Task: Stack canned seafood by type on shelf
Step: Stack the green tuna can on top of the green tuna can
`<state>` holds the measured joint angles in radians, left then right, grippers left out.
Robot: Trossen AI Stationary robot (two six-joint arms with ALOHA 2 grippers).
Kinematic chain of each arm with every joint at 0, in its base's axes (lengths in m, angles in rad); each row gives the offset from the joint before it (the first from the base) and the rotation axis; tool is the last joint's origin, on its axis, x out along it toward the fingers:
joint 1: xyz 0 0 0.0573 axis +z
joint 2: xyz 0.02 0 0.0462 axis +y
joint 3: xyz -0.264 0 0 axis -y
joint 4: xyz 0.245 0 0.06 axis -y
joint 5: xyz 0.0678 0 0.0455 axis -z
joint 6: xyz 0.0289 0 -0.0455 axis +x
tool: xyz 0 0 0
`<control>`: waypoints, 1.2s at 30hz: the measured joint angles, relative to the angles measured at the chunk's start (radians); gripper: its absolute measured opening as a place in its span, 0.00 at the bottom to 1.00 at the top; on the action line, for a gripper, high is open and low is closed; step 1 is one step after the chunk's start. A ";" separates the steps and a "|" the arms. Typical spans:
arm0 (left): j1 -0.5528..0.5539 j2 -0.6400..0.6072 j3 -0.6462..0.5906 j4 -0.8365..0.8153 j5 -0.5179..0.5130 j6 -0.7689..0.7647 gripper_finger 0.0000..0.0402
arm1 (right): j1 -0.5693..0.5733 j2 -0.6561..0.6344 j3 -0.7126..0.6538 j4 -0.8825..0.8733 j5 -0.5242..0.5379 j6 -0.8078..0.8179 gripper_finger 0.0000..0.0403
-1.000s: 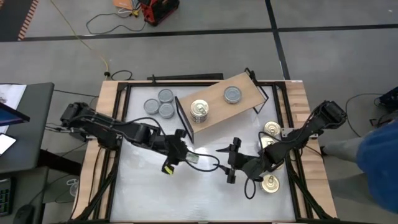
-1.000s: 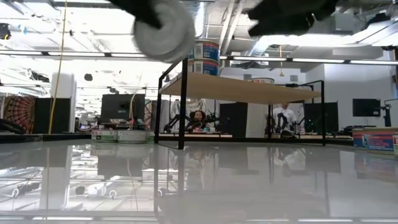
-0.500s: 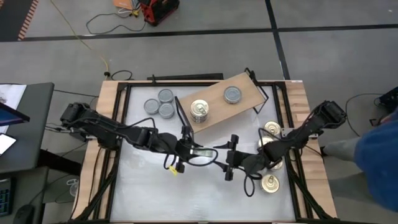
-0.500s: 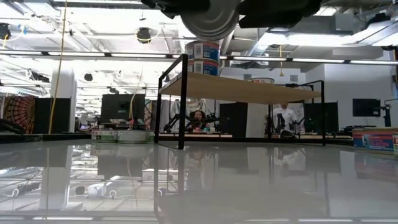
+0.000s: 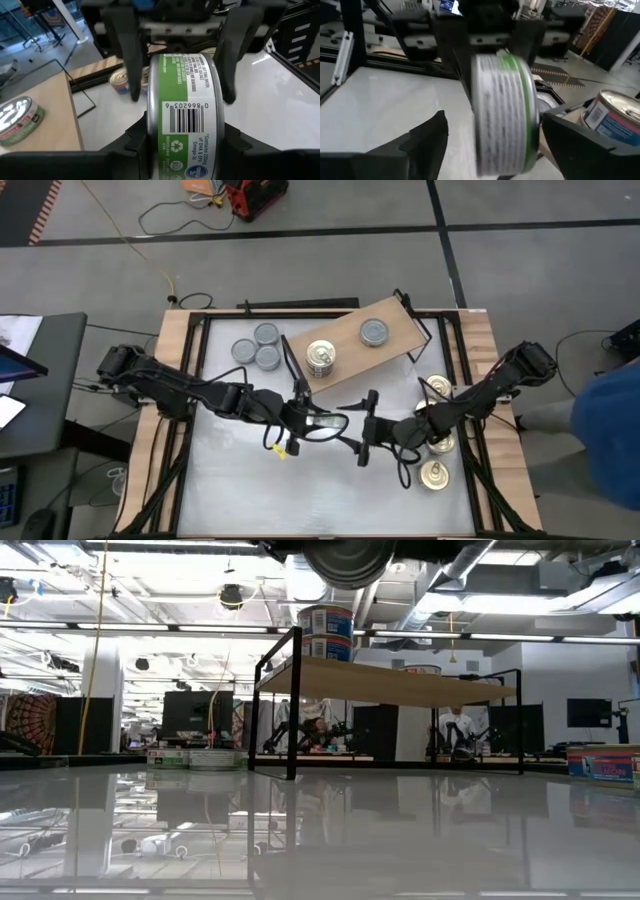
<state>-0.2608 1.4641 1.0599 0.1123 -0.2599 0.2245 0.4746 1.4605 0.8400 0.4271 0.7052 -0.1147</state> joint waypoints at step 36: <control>-0.139 -0.206 -0.302 0.302 -0.138 0.228 0.70 | -0.257 -0.492 0.002 -0.649 0.075 0.432 0.42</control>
<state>-0.4000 1.2578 0.7581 0.4142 -0.3977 0.4524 0.2173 0.9685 0.8417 -0.2217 0.7801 0.3176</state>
